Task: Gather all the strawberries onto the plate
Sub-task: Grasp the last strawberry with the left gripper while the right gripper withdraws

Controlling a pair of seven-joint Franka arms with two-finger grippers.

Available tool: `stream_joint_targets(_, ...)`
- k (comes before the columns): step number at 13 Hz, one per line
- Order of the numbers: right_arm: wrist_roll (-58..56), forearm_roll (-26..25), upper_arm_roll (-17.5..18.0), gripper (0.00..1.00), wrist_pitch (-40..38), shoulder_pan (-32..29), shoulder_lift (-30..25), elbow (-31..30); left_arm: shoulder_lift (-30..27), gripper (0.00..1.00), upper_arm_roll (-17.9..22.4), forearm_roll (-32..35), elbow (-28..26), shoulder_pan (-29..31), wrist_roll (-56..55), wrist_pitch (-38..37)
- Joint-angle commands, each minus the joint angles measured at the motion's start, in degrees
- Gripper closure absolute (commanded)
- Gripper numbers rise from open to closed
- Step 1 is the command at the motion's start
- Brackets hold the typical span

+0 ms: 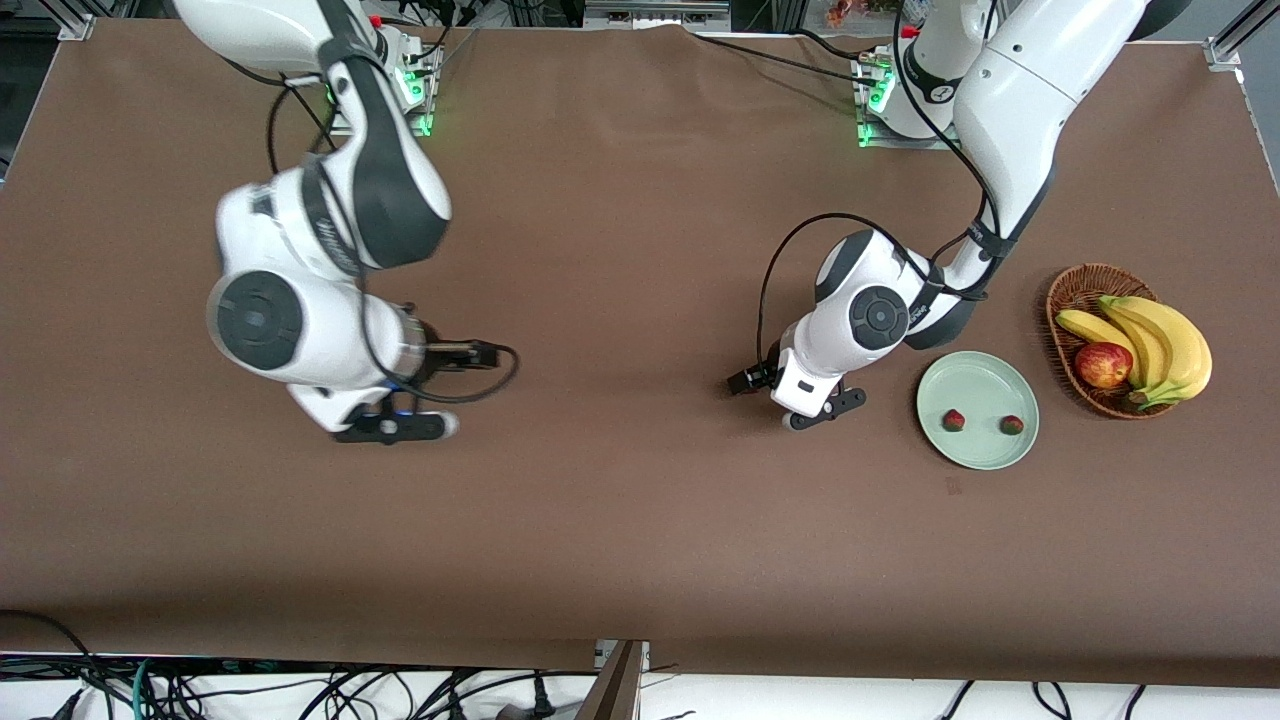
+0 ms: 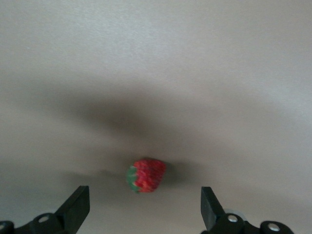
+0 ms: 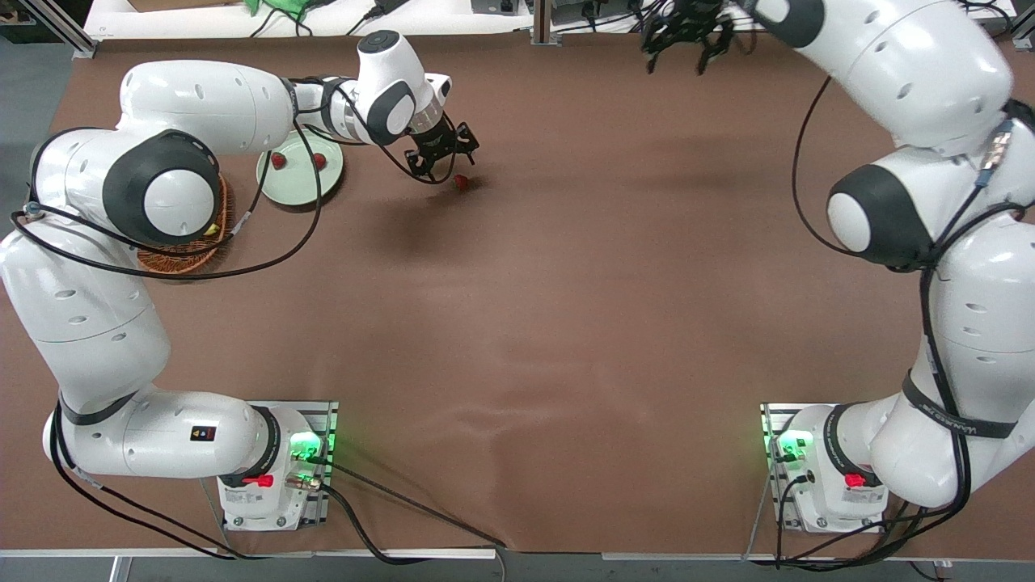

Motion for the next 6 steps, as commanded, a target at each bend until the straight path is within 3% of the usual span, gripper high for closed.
stream_joint_targets(1,-2.4,-4.2,1.3,0.0,-4.2,-5.7,-9.4,-5.5,-1.0,0.0,2.3,4.5,-1.6,-3.2,-2.1,3.0)
stream_joint_targets(4,-8.6,-12.9,6.4,0.0,-7.5,-12.8,-18.2,-10.7,-0.1,0.0,2.3,11.0,-1.6,-3.3,-2.3,3.9)
stream_joint_targets(6,-11.5,-18.5,10.9,0.0,-7.4,-17.5,-21.4,-14.1,0.0,0.22,2.4,11.0,-1.7,-3.7,-2.2,4.7)
